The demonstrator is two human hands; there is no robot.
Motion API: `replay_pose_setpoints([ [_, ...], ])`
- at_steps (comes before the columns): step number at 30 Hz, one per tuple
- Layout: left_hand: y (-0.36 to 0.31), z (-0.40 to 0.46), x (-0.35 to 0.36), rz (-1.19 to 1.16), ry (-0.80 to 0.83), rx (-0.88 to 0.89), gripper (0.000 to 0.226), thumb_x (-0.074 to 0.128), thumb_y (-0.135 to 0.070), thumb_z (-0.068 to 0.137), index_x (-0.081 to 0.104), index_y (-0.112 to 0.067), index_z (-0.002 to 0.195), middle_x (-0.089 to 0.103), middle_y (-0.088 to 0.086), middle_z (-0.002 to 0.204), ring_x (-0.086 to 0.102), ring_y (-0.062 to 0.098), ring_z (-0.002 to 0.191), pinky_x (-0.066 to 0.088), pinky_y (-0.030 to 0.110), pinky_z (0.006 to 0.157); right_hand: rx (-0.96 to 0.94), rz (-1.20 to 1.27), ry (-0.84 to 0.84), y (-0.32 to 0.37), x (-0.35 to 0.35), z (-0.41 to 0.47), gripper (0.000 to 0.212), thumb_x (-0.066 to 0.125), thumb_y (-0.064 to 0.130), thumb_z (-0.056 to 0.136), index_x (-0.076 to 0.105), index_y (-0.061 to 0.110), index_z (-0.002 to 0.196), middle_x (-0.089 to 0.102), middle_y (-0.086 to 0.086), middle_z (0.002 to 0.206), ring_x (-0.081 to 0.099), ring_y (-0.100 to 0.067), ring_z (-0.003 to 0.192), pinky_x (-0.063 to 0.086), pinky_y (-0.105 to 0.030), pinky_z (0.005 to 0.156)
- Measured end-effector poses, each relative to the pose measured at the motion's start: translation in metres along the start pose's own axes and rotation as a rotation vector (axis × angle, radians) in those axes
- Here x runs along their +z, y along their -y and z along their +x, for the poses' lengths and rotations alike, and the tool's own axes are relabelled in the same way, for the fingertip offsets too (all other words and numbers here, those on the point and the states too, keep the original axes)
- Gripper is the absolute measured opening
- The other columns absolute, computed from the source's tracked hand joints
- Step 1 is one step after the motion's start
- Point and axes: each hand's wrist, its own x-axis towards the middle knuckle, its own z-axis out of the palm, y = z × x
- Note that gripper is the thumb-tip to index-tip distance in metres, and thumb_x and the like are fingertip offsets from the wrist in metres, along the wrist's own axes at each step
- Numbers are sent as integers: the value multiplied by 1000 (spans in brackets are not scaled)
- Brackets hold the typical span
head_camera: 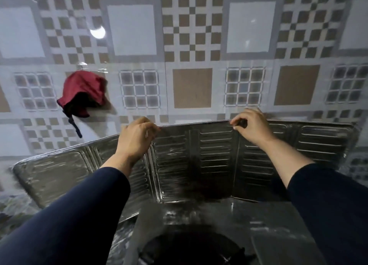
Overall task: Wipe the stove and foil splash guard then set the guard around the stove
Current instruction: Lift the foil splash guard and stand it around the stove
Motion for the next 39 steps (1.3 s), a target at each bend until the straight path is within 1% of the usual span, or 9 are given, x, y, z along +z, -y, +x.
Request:
replay_pose_setpoints([
  [4, 7, -10, 27, 23, 56, 6, 11, 70, -18, 81, 73, -25, 89, 66, 0, 95, 65, 29, 87, 51, 41, 72, 56, 15, 43, -17, 24, -15, 18, 77, 11, 74, 73, 19, 90, 70, -3, 98, 53, -27, 101, 39, -43, 95],
  [8, 5, -17, 42, 24, 74, 17, 9, 68, -19, 83, 70, -28, 85, 66, -3, 95, 64, 27, 87, 46, 39, 74, 84, 36, 44, -26, 34, -29, 15, 77, 7, 74, 73, 14, 87, 69, -4, 97, 51, -28, 102, 38, -39, 90],
  [12, 2, -17, 41, 11, 97, -12, 14, 64, -15, 84, 65, -29, 81, 66, -2, 99, 63, 25, 93, 40, 39, 80, 49, -25, 10, -19, 40, -35, 19, 76, 10, 73, 67, 22, 85, 68, 2, 99, 52, -27, 102, 35, -40, 88],
  [15, 0, -17, 34, 6, 124, -28, 16, 59, -15, 86, 52, -30, 85, 67, -2, 100, 63, 28, 93, 38, 38, 79, -11, -1, 10, 8, 48, -29, 26, 76, 14, 75, 67, 25, 96, 69, 5, 103, 54, -22, 102, 34, -37, 91],
  [18, 4, -16, 22, 48, 138, -60, 11, 58, -25, 89, 54, -27, 99, 67, -6, 109, 63, 23, 100, 39, 36, 81, -87, 105, 67, 46, 64, -21, 29, 73, 11, 79, 70, 26, 104, 71, 3, 103, 57, -20, 100, 46, -40, 91],
  [23, 28, -23, -8, 112, 240, -160, 15, 53, -28, 93, 55, -27, 107, 69, -5, 111, 62, 26, 101, 45, 34, 71, -139, 157, 167, 105, 92, -13, 26, 61, 10, 88, 72, 24, 107, 72, 0, 109, 60, -19, 104, 47, -37, 94],
  [31, 49, -43, -48, 185, 290, -172, 20, 51, -26, 94, 61, -34, 110, 71, -8, 108, 62, 22, 98, 41, 30, 68, -49, 216, 216, 136, 111, -16, 32, 53, 3, 92, 74, 24, 103, 70, -3, 112, 62, -22, 106, 50, -38, 94],
  [34, 37, -40, -53, 177, 346, -170, 20, 52, -28, 92, 61, -36, 107, 72, -9, 105, 64, 20, 96, 48, 32, 71, -12, 234, 231, 136, 104, -16, 31, 51, 3, 93, 73, 22, 103, 70, -5, 113, 61, -22, 106, 48, -35, 94],
  [39, 2, -24, -58, 134, 405, -167, 21, 55, -28, 90, 64, -35, 108, 71, -7, 104, 62, 19, 98, 46, 31, 72, 95, 260, 203, 130, 88, -15, 31, 52, 0, 92, 74, 19, 102, 68, -7, 116, 61, -23, 108, 45, -30, 95],
])
